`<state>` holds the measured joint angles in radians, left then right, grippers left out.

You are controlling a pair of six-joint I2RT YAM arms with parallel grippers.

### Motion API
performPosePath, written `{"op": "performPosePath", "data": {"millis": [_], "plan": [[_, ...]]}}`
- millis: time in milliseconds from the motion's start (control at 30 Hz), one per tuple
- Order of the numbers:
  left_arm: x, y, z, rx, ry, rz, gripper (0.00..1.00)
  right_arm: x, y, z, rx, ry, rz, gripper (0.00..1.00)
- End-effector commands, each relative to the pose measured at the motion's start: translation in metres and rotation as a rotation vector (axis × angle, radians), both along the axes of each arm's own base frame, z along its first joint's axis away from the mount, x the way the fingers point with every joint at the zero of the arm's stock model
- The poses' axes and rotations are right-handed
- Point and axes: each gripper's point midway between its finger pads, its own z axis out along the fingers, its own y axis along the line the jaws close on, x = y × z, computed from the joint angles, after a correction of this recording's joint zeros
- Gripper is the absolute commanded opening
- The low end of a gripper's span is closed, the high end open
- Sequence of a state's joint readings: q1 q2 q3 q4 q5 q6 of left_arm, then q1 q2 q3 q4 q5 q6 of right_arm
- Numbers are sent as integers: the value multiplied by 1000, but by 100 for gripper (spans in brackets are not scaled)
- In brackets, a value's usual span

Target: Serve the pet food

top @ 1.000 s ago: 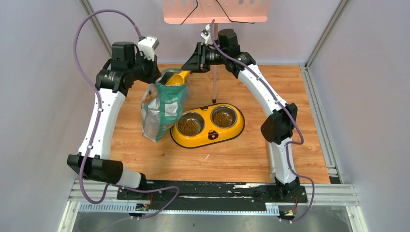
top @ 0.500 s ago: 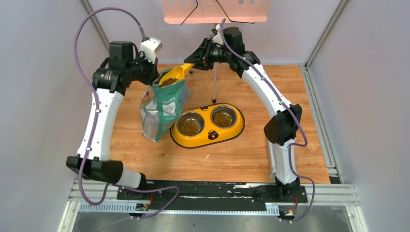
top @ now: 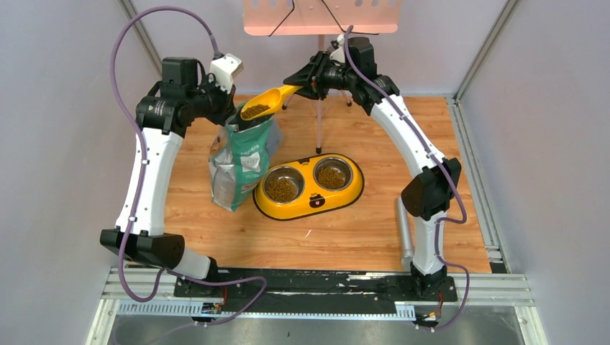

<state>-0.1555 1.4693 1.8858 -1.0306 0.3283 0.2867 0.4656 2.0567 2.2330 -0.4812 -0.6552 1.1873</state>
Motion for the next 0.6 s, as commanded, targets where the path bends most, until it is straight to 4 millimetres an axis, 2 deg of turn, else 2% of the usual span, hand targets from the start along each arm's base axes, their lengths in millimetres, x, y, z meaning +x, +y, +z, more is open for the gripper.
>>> {"op": "performPosePath", "data": {"millis": [0,133,267,400,567], "plan": [[0,-3,20,-5,-69,-15,0,-12,-8,34,67,-49,-6,0],[4,-1,24,1,-88,-3,0,-16,-5,35,94,-51,30,0],[6,1,24,4,-91,6,0,-25,-4,51,147,-107,90,0],[8,2,25,14,-104,10,0,-29,-11,58,169,-122,95,0],[10,7,25,31,-113,34,0,-31,-18,57,179,-106,104,0]]}}
